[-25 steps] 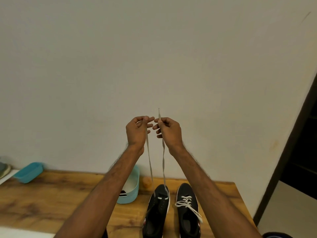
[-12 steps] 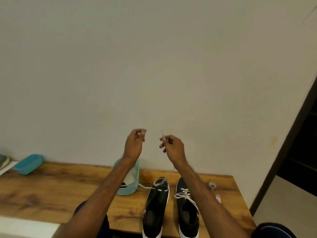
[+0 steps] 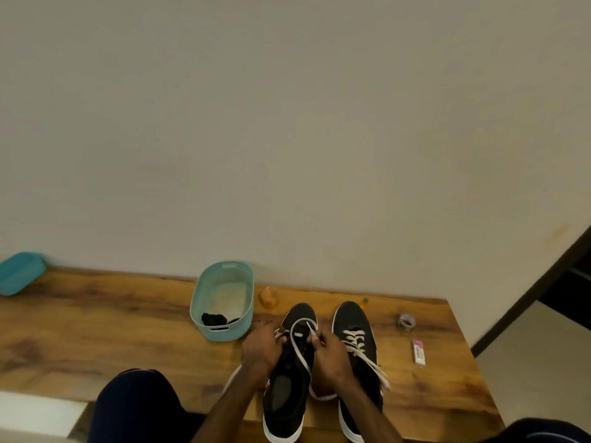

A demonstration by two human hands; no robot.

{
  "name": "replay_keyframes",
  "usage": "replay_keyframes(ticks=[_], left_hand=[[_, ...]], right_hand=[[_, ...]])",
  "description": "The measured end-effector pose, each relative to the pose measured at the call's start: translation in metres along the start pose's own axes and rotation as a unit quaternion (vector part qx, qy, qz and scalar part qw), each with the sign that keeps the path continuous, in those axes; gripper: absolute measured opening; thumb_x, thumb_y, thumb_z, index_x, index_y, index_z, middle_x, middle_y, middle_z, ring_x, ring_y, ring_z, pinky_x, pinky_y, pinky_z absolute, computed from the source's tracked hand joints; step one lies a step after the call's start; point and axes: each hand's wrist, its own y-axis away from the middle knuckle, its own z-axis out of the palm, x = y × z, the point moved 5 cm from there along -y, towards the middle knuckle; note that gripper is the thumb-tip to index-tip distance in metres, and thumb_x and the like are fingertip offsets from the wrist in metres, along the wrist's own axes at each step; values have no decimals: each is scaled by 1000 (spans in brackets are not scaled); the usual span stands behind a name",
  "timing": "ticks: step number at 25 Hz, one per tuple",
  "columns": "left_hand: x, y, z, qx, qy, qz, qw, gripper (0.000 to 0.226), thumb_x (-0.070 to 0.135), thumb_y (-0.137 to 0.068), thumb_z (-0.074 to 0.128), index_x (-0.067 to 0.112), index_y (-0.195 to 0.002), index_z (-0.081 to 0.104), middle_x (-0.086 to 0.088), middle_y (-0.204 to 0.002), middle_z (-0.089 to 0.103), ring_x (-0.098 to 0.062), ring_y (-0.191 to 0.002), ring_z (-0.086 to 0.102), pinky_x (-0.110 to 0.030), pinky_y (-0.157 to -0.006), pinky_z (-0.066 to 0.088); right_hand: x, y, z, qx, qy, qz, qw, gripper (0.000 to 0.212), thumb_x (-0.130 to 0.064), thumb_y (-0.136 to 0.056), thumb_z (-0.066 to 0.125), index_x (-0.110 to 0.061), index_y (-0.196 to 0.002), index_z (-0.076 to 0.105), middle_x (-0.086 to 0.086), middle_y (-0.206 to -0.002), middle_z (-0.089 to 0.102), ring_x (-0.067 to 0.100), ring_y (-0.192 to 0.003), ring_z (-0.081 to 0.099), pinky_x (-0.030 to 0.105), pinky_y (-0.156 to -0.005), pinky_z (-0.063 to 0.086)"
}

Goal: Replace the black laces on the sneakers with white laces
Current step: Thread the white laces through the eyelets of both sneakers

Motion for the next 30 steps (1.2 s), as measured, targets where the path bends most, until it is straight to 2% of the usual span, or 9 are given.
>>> replay_keyframes(ticks=[2,4,8,12,16,21,24,26,30], left_hand=[[-1,-6,11,14,13,11,1000,35,41,-93,58,39,-127,57,7,-127,58,-18,-106,63,-32,-83,52],[2,-10,15,27,21,22,999,33,39,-93,59,38,-126,58,9,-128,55,-17,-106,63,-31,-82,50],[8,-18,16,45,13,12,999,14,36,-95,58,28,-106,63,5,-105,62,-17,-96,64,-31,-78,49],[2,-25,21,0,20,21,1000,13,22,-98,53,17,-109,59,-2,-105,64,-20,-94,63,-34,-79,51],[-2,-29,20,-34,54,9,998,9,10,-98,48,17,-94,50,-6,-96,65,-21,-86,61,-32,-74,48],[-10,-31,20,-36,128,-22,991,9,17,-100,49,17,-92,53,-6,-94,66,-19,-86,61,-38,-79,52],[-7,-28,5,-8,134,-12,991,20,22,-102,47,10,-98,63,-3,-92,65,-18,-85,59,-31,-74,46],[-2,-25,-21,22,151,-8,988,32,22,-105,41,5,-96,66,-8,-93,68,-22,-87,61,-33,-76,46],[21,-21,-103,114,260,12,959,31,15,-105,37,5,-98,65,-10,-103,65,-24,-100,59,-33,-88,44]], right_hand=[[8,-3,1,16,6,3,1000,18,-22,-102,50,-20,-89,62,-4,-84,66,9,-83,60,30,-77,46],[11,-7,0,23,5,2,1000,19,-23,-101,50,-22,-86,62,-4,-84,67,10,-83,61,34,-79,48],[10,-9,-1,16,15,13,1000,18,-24,-101,51,-22,-90,65,-4,-89,69,11,-87,63,35,-83,50],[8,-8,-2,19,25,18,999,17,-23,-102,50,-21,-100,67,-7,-96,69,9,-91,62,31,-84,49],[6,-9,-1,11,35,20,999,17,-23,-102,50,-20,-102,67,-8,-95,68,3,-87,59,20,-73,44],[5,-10,-4,17,27,20,999,17,-22,-101,51,-21,-97,68,-8,-90,68,4,-85,61,20,-69,45],[3,-13,-11,30,-20,28,999,19,-15,-101,50,-19,-92,67,-3,-88,69,10,-82,64,29,-73,55],[-7,-16,-23,55,-85,33,994,21,-11,-101,48,-15,-94,67,3,-84,70,15,-77,63,24,-62,51],[-69,-16,-55,106,-175,-22,979,22,-18,-102,51,-17,-92,71,0,-71,61,14,-67,56,24,-60,43]])
